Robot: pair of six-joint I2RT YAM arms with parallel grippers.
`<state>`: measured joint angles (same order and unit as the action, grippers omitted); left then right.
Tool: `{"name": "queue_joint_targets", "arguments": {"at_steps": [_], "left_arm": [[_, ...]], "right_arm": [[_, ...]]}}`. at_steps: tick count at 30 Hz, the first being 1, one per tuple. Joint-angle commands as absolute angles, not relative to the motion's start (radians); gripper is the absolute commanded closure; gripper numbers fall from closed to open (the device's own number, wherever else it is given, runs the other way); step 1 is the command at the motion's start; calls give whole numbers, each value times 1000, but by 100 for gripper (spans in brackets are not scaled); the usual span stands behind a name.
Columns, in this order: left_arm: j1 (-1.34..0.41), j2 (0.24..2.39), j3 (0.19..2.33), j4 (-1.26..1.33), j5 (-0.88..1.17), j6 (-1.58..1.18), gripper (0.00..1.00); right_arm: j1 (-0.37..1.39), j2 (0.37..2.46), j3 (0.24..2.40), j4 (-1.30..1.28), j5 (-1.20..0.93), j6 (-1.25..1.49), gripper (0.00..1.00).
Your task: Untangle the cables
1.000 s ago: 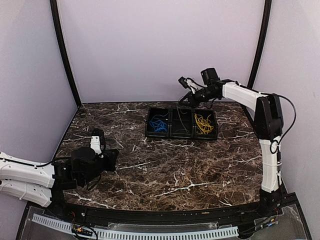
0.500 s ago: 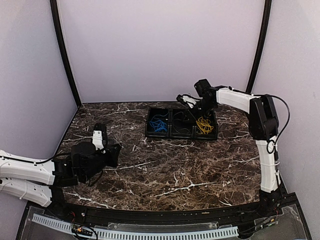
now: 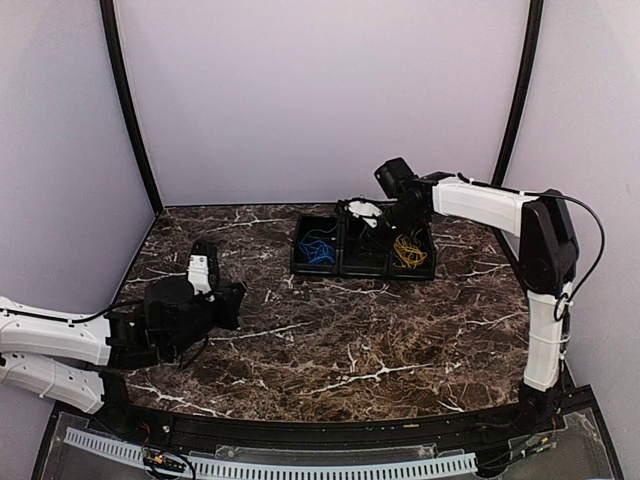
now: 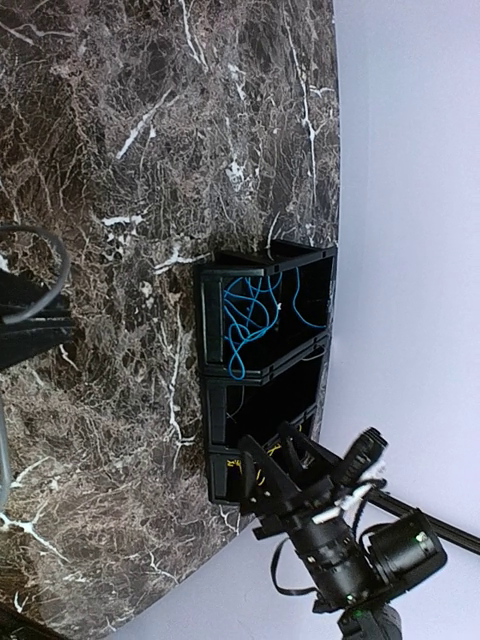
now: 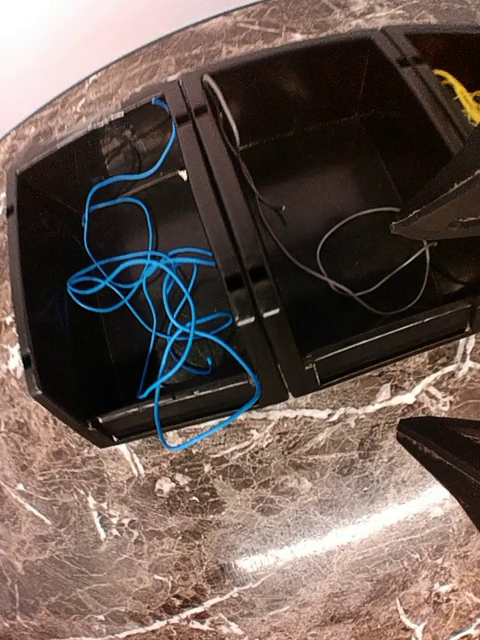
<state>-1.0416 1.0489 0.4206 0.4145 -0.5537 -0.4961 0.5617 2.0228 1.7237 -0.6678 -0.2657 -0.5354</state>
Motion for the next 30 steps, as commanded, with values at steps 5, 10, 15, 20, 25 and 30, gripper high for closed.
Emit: {"name": "queue_joint_targets", "arguments": {"at_steps": [5, 10, 15, 20, 25, 30], "left_arm": [[-1045, 971, 472, 362, -550, -473, 100], [-1044, 944, 501, 320, -548, -461, 100], [-1044, 945, 552, 298, -523, -439, 100], [-1044, 948, 603, 283, -505, -416, 100], [-1043, 944, 647, 273, -516, -365, 100], [-1043, 952, 692, 287, -526, -315, 100]], "right_arm": [[571, 2176, 1752, -618, -237, -634, 33], [576, 2222, 1747, -609, -253, -664, 32], [610, 2202, 1697, -639, -322, -709, 46], [684, 2108, 1567, -625, -375, -757, 62], [779, 2048, 1483, -616, -397, -738, 66], [849, 2000, 1490, -672, -448, -686, 64]]}}
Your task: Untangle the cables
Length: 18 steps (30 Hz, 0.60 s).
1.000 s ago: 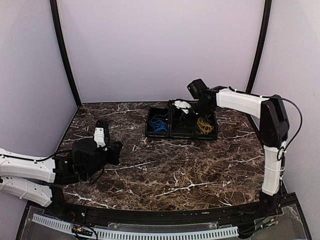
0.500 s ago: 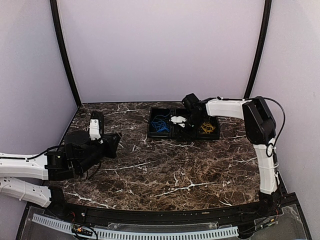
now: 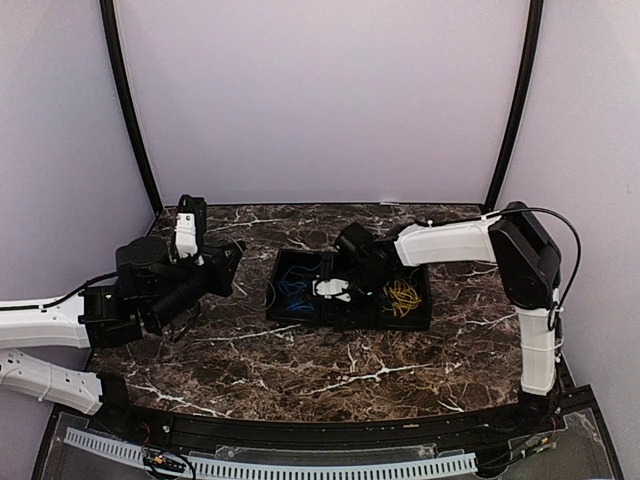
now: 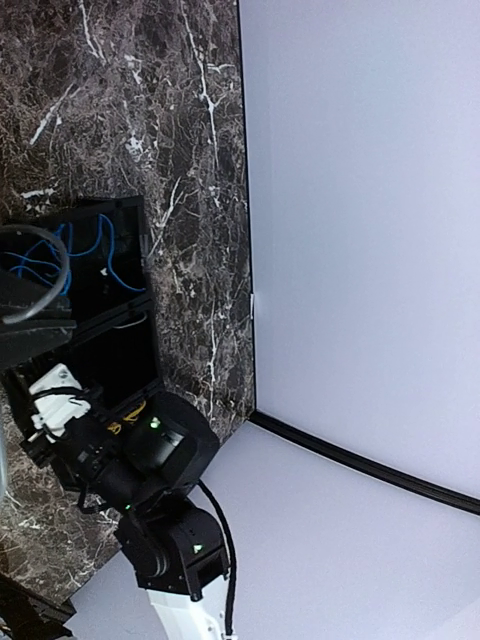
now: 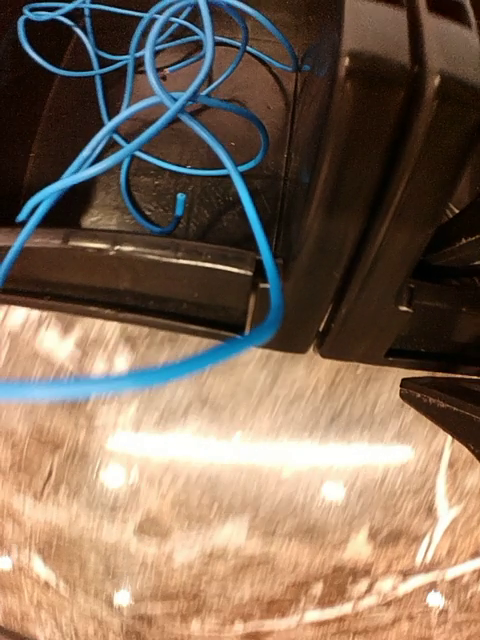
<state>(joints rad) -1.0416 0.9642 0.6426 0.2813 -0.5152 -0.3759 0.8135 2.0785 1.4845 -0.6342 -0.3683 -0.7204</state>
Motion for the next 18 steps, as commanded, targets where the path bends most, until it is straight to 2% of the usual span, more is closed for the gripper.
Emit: {"name": "queue_joint_targets", "arguments": {"at_steps": [1, 4, 6, 11, 15, 18], "left_arm": [[-1043, 962, 702, 295, -523, -306, 100], [-1043, 999, 727, 315, -504, -293, 100], [-1043, 1034, 754, 330, -481, -287, 100], [-1043, 1159, 858, 349, -405, -263, 100], [-1043, 1284, 949, 352, -340, -253, 100], [-1043, 1389, 1025, 347, -301, -252, 100]], "right_arm": [[849, 1978, 1490, -679, -466, -680, 62], [843, 1878, 1454, -665, -432, -668, 48], [835, 1811, 1431, -672, -392, -672, 42], [764, 1644, 1380, -699, -369, -664, 38], [641, 1481, 1302, -638, -376, -605, 34], [517, 1358, 1197, -529, -377, -536, 25]]}}
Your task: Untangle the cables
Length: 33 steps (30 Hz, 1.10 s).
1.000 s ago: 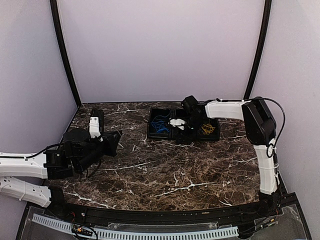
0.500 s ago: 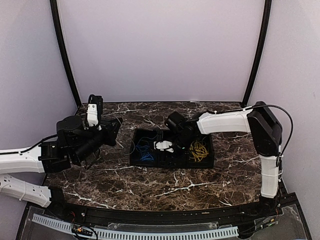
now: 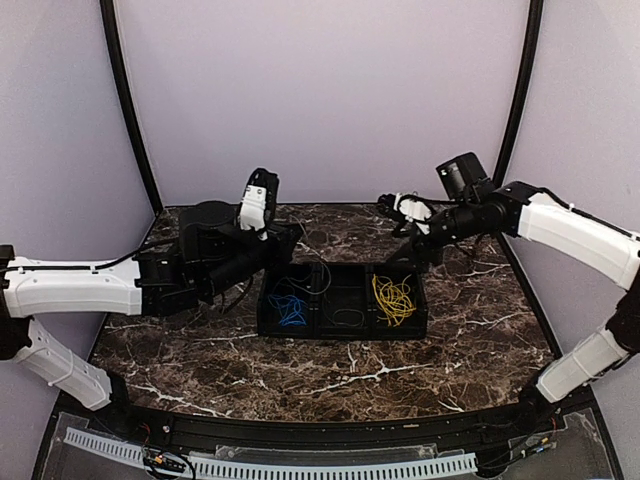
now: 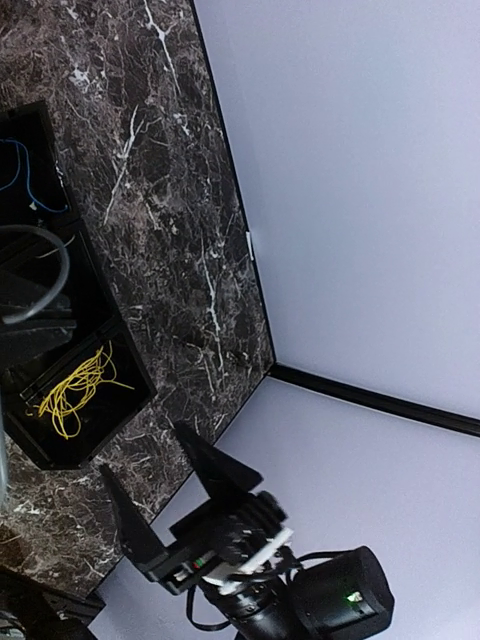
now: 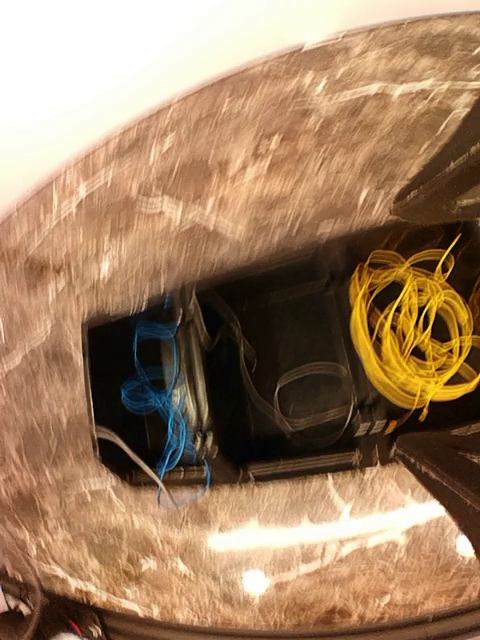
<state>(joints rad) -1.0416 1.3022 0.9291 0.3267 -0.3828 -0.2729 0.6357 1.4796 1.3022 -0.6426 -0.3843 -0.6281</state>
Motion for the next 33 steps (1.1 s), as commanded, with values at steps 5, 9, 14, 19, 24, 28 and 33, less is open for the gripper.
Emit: {"name": "queue_joint_targets", "arguments": {"at_steps": [5, 9, 14, 19, 24, 28, 33], "left_arm": [[-1043, 1540, 1124, 336, -263, -255, 100], [-1044, 1632, 1190, 321, -267, -256, 100], [-1042, 1726, 1249, 294, -287, -274, 100], [-1038, 1805, 1283, 268, -334, -306, 100], [-1020, 1893, 1351, 171, -399, -355, 100], [-1007, 1954, 1405, 76, -446, -434, 100], [-993, 1990, 1422, 57, -355, -459, 94]], "right_arm": [[312, 1162, 931, -252, -350, -341, 1], [219, 1111, 827, -165, -362, -282, 1], [183, 1101, 802, -156, -362, -291, 1], [182, 1111, 798, -162, -416, -302, 1], [182, 1128, 793, -163, -444, -310, 1], [182, 1134, 792, -169, -450, -321, 1], [182, 1131, 787, -169, -454, -329, 1]]}}
